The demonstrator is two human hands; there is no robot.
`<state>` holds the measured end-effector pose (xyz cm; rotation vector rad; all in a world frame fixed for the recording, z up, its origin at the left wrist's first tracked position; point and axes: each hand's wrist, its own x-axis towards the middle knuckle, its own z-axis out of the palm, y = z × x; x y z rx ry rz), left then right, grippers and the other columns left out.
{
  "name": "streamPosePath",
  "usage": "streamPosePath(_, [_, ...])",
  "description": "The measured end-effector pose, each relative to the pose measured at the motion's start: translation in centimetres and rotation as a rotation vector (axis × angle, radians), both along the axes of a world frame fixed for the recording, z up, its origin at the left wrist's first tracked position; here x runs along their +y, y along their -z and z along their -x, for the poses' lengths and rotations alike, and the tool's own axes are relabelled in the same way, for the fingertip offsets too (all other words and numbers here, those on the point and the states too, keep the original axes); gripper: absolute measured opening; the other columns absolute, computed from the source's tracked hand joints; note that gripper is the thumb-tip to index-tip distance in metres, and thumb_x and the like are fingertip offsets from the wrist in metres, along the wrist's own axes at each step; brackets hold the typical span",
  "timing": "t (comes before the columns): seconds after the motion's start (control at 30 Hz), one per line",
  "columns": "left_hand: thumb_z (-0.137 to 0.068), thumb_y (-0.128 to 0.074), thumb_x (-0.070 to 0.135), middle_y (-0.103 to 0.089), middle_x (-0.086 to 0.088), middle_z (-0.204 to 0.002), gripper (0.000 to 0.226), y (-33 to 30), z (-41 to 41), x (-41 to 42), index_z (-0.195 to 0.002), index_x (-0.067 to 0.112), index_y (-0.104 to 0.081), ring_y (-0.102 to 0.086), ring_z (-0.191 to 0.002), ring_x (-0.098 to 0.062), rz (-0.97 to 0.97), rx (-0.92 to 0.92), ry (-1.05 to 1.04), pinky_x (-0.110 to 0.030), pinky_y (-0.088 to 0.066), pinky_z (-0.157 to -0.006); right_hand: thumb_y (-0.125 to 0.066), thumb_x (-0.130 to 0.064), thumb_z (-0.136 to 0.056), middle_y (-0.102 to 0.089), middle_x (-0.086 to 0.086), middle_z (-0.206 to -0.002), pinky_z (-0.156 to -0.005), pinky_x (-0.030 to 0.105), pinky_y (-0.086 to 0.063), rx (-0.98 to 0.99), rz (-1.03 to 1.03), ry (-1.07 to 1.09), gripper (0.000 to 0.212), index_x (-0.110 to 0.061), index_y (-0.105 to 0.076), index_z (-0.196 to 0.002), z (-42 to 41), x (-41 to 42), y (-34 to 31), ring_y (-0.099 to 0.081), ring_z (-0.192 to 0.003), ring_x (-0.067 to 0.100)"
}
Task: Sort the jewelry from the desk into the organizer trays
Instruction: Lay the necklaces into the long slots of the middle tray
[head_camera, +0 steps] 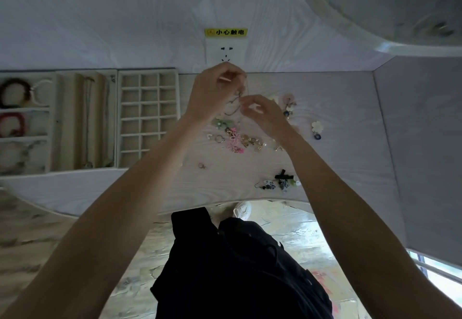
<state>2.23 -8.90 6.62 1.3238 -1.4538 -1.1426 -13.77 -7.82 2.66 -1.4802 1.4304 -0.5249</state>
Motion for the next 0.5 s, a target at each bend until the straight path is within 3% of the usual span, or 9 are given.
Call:
streamPosePath(0.03, [-0.092, -0.058, 0.011, -0.066, 0.003, -0.081, 0.006, -0.2, -0.5, 0.0, -0.091, 0.016, -0.063, -0.069, -0.075, -0.015, -0.035, 0.018, -0.035, -0.028, -0.057, -0.075, -0.059, -0.018, -0.091, -0.065, 0.002, -0.111, -0.095, 0.026, -0.041, 0.018, -0.003, -0.001, 0.01, -0.01, -0.065, -0.094, -0.1, 0.2, 0.1, -0.057, -0.105, 0.014])
streamPosePath(0.1, [-0.095, -0.054, 0.01, -0.061, 0.002, -0.079, 0.008, -0.1, -1.8, -0.1, -0.09, 0.015, -0.057, -0.064, -0.063, -0.008, -0.106, 0.018, -0.096, -0.027, -0.058, -0.069, -0.057, -0.028, -0.088, -0.067, 0.014, -0.095, -0.076, 0.023, -0.043, 0.017, -0.009, 0.038, 0.028, -0.001, -0.065, -0.086, -0.1, 0.8, -0.1, -0.061, -0.087, 0.023])
streamPosePath(0.17, [-0.097, -0.05, 0.01, -0.055, 0.003, -0.074, 0.011, 0.3, -3.1, 0.0, -0.089, 0.017, -0.054, -0.053, -0.053, -0.001, -0.168, 0.0, -0.11, -0.023, -0.057, -0.063, -0.054, -0.025, -0.086, -0.066, 0.017, -0.078, -0.061, 0.02, -0.039, -0.057, -0.033, 0.113, 0.024, -0.007, -0.058, -0.071, 0.1, 1.2, -0.7, -0.061, -0.076, 0.029])
streamPosePath(0.23, [-0.097, -0.05, 0.012, -0.049, 0.003, -0.071, 0.006, 0.7, -4.2, 0.6, -0.092, 0.013, -0.054, -0.048, -0.05, 0.002, -0.221, -0.039, -0.107, -0.018, -0.052, -0.057, -0.051, -0.009, -0.091, -0.064, 0.006, -0.064, -0.064, 0.02, -0.045, -0.154, -0.044, 0.17, 0.022, -0.012, -0.051, -0.069, 0.5, 1.5, -1.2, -0.065, -0.069, 0.023])
streamPosePath(0.3, [-0.096, -0.052, 0.015, -0.05, 0.005, -0.073, 0.005, 0.8, -5.2, 1.5, -0.093, 0.013, -0.056, -0.047, -0.054, 0.003, -0.24, -0.11, -0.09, -0.013, -0.047, -0.053, -0.055, -0.006, -0.091, -0.058, -0.003, -0.057, -0.066, 0.026, -0.053, -0.201, -0.038, 0.18, 0.02, -0.011, -0.052, -0.072, 0.9, 1.6, -1.6, -0.06, -0.056, 0.015])
streamPosePath(0.4, [-0.09, -0.06, 0.011, -0.06, 0.007, -0.081, 0.009, 0.9, -7.3, 2.9, -0.091, 0.02, -0.062, -0.054, -0.069, -0.004, -0.304, -0.107, -0.089, -0.017, -0.048, -0.066, -0.063, -0.005, -0.087, -0.056, -0.003, -0.066, -0.071, 0.032, -0.057, -0.204, -0.006, 0.195, 0.015, -0.013, -0.057, -0.076, 1.1, 1.8, -2.0, -0.058, -0.059, 0.009])
streamPosePath(0.5, [-0.082, -0.067, 0.0, -0.063, 0.004, -0.079, 0.026, 0.8, -9.5, 4.0, -0.09, 0.024, -0.066, -0.058, -0.072, -0.01, -0.341, -0.074, -0.105, -0.027, -0.051, -0.079, -0.066, -0.001, -0.083, -0.06, 0.002, -0.076, -0.075, 0.034, -0.057, -0.189, 0.015, 0.229, 0.016, -0.016, -0.063, -0.08, 0.9, 1.9, -2.1, -0.06, -0.072, 0.016])
